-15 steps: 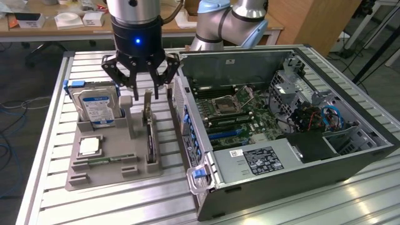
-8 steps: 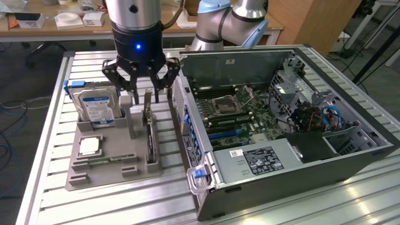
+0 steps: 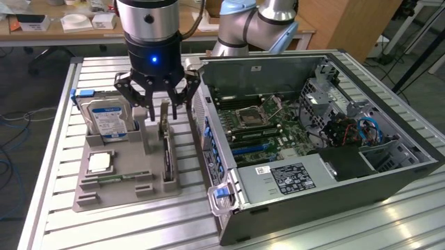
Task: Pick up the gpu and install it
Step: 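Pick up the gpu and move the gpu toward the slot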
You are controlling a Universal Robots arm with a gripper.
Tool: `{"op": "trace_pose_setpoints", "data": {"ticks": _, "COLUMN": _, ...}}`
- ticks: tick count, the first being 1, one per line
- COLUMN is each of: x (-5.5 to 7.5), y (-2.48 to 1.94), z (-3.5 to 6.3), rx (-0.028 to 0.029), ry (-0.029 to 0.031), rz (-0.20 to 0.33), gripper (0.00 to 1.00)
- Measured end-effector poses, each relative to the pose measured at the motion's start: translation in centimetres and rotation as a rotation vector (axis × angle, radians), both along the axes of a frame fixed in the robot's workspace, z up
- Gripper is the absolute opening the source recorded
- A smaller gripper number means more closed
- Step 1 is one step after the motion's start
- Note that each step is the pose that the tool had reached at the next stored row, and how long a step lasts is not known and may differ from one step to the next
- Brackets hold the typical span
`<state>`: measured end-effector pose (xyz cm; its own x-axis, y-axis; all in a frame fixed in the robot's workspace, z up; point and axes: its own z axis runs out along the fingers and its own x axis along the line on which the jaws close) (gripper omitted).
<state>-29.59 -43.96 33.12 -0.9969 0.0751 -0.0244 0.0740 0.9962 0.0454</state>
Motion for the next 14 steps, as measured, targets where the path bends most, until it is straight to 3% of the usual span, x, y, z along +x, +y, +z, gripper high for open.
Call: {"op": "trace_pose_setpoints", "data": {"ticks": 14, "x": -0.01, "y": -0.09, "z": -0.69, "rx": -0.0003, "ry": -0.0003, "rz": 0.000, "gripper": 0.47}}
